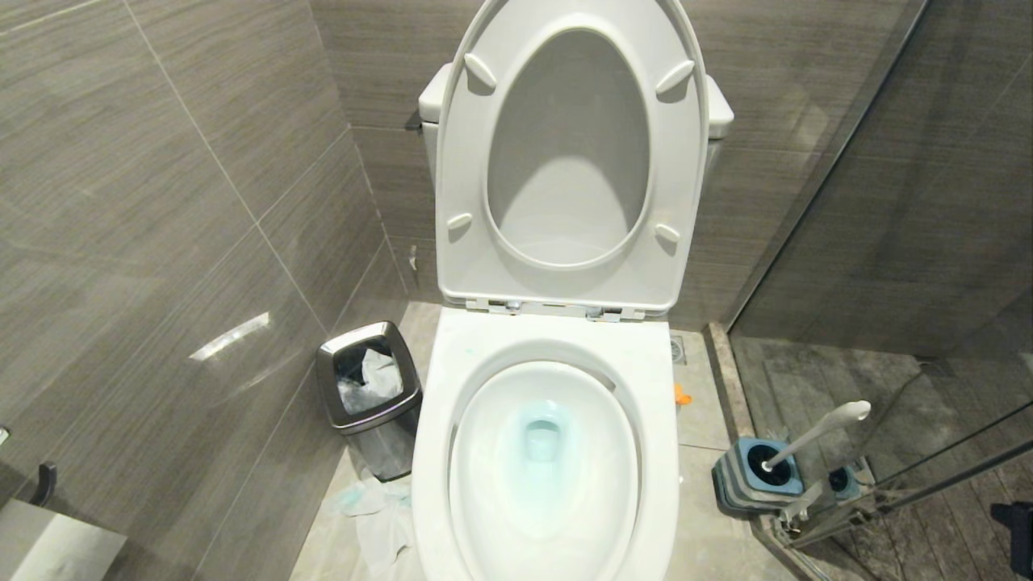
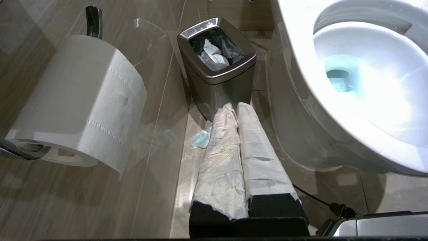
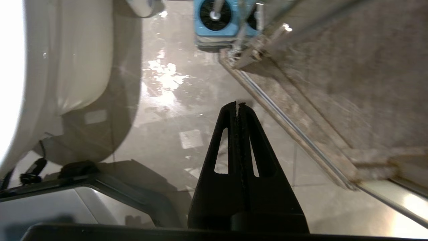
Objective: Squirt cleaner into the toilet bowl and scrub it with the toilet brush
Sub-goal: Pour in the cleaning agent
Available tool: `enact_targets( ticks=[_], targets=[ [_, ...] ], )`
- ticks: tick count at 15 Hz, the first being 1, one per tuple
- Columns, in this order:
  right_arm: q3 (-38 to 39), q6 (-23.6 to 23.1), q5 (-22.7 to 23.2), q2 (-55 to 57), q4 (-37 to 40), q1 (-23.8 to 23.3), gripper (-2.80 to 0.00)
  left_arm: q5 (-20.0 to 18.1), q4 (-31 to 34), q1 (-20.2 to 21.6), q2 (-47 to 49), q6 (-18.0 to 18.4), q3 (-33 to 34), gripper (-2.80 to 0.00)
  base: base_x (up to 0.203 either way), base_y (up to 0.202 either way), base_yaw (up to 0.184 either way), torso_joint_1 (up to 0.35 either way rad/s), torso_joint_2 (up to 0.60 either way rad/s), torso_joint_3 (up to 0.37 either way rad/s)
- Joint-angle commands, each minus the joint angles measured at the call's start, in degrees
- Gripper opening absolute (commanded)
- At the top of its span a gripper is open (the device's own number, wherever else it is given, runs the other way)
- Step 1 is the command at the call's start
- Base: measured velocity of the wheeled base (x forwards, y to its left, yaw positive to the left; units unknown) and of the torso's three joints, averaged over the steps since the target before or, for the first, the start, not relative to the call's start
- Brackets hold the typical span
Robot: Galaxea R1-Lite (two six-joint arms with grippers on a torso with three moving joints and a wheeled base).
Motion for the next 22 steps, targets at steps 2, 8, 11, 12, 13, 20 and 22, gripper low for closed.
enact_targets(
  ticks=[2, 8, 11, 12, 13, 20, 22],
  targets=[
    [0.3, -0.1, 4.0, 15.3, -7.7, 0.2, -2.80, 0.0, 0.0, 0.0, 0.0, 0.0, 0.0, -2.80, 0.000, 0.000, 0.000, 0.000, 0.00, 0.000],
    [0.7, -2.4, 9.8, 31.4, -21.9, 1.2, -2.80, 0.0, 0.0, 0.0, 0.0, 0.0, 0.0, -2.80, 0.000, 0.000, 0.000, 0.000, 0.00, 0.000],
    [0.6, -2.9, 10.1, 38.4, -28.7, 1.3, -2.80, 0.0, 0.0, 0.0, 0.0, 0.0, 0.0, -2.80, 0.000, 0.000, 0.000, 0.000, 0.00, 0.000],
    [0.1, -3.0, 10.1, 39.3, -29.4, 1.3, 0.00, 0.0, 0.0, 0.0, 0.0, 0.0, 0.0, -2.80, 0.000, 0.000, 0.000, 0.000, 0.00, 0.000],
    [-0.7, -3.1, 10.2, 40.1, -29.5, 1.3, 0.00, 0.0, 0.0, 0.0, 0.0, 0.0, 0.0, -2.80, 0.000, 0.000, 0.000, 0.000, 0.00, 0.000],
    [-6.0, -7.8, 15.4, 47.0, -31.4, 1.5, 0.00, 0.0, 0.0, 0.0, 0.0, 0.0, 0.0, -2.80, 0.000, 0.000, 0.000, 0.000, 0.00, 0.000],
    [-6.0, -12.5, 15.5, 49.8, -35.6, 2.1, 0.00, 0.0, 0.0, 0.0, 0.0, 0.0, 0.0, -2.80, 0.000, 0.000, 0.000, 0.000, 0.00, 0.000]
  ],
)
